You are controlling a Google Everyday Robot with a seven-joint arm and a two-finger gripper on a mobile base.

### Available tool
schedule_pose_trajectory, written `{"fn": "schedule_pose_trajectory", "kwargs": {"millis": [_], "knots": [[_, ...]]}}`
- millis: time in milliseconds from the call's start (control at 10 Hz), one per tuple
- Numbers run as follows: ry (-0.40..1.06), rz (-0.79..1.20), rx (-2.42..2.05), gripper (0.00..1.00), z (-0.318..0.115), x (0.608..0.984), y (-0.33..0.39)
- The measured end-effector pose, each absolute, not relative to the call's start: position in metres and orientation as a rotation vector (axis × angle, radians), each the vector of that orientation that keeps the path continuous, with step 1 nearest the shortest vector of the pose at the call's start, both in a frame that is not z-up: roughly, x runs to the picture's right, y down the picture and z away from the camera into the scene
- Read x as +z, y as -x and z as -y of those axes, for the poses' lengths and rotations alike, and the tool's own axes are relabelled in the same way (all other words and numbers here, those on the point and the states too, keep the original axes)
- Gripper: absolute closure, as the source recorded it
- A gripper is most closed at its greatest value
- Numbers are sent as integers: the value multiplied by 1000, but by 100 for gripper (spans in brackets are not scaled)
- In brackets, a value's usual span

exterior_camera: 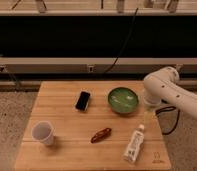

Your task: Push the ceramic bowl across the table

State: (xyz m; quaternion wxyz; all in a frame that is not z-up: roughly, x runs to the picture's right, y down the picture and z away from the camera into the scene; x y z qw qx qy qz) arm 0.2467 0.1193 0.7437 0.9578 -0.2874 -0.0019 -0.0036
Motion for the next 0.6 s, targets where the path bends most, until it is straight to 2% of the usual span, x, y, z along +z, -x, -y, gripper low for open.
{"fn": "schedule_pose_trajectory", "kwargs": {"millis": [600], "knots": [[593, 22, -28, 20, -127, 773, -236]]}}
